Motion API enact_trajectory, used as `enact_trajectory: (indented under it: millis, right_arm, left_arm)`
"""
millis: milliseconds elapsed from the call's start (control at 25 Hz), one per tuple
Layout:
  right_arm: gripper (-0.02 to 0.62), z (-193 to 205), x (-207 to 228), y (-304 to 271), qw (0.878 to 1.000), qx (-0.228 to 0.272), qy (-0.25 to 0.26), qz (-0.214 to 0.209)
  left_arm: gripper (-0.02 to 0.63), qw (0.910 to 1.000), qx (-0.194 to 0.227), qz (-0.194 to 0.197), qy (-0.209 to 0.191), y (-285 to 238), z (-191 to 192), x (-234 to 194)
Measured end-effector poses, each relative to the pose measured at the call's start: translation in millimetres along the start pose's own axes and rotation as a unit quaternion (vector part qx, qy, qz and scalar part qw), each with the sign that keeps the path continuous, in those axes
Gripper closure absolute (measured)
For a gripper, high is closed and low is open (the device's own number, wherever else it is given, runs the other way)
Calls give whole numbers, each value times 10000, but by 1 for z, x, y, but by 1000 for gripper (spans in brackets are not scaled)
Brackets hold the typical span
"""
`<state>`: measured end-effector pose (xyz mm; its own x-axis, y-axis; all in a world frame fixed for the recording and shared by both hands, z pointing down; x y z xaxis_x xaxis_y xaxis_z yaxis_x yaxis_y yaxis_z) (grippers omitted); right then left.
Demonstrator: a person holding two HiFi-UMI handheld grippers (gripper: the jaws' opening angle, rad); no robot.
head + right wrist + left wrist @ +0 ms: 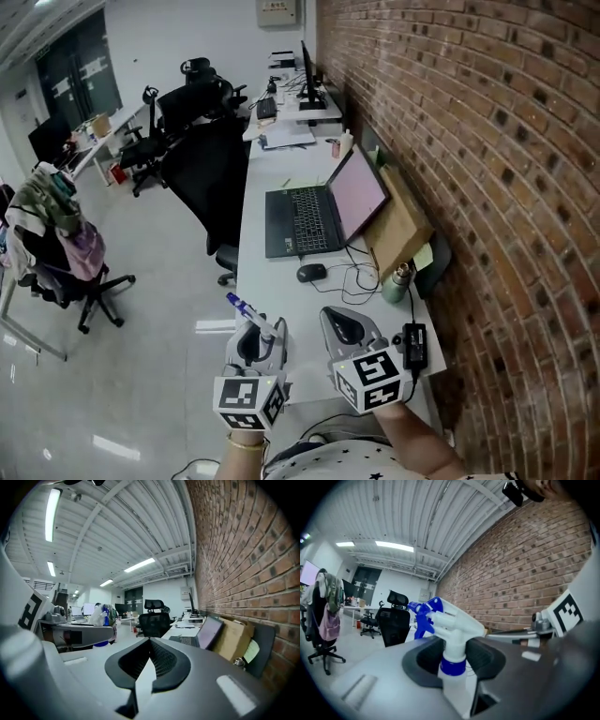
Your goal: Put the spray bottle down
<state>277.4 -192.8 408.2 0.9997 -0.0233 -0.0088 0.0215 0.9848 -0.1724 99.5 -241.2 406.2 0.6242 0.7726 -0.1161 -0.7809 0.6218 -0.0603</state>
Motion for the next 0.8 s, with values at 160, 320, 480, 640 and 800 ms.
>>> enact_trajectory:
  millis: [160, 320, 480, 640, 800]
  right_arm:
    - [597, 7, 23, 2, 9992, -128, -130, 355]
    - [597, 15, 35, 6, 9979, -243, -282, 525]
    - [597, 21, 39, 8, 9968, -313, -348, 654]
    - [597, 23, 39, 9, 9963, -352, -340, 705]
    - [597, 23, 39, 7, 9963, -343, -341, 715]
  left_arm:
    - [476, 9990, 21, 432, -93, -36, 8, 7]
    - [476, 9978, -14, 650, -106, -62, 24, 11]
    - [476, 9970, -37, 764, -65, -77, 36, 12]
    - [474, 9963, 47, 857, -66, -79, 44, 12]
    - [472, 9960, 8, 884, -141, -80, 44, 14]
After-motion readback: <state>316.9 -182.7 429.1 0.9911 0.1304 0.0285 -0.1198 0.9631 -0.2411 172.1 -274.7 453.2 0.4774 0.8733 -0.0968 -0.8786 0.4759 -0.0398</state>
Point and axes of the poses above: the fingertips, and each gripper's own axes: y backward along the fingers, x to its right, z out of its underside, the point moved 10 cm from there along y, backward along the fingers, and after that the axes turned 8 degrees about z, right-handed, at the moved point
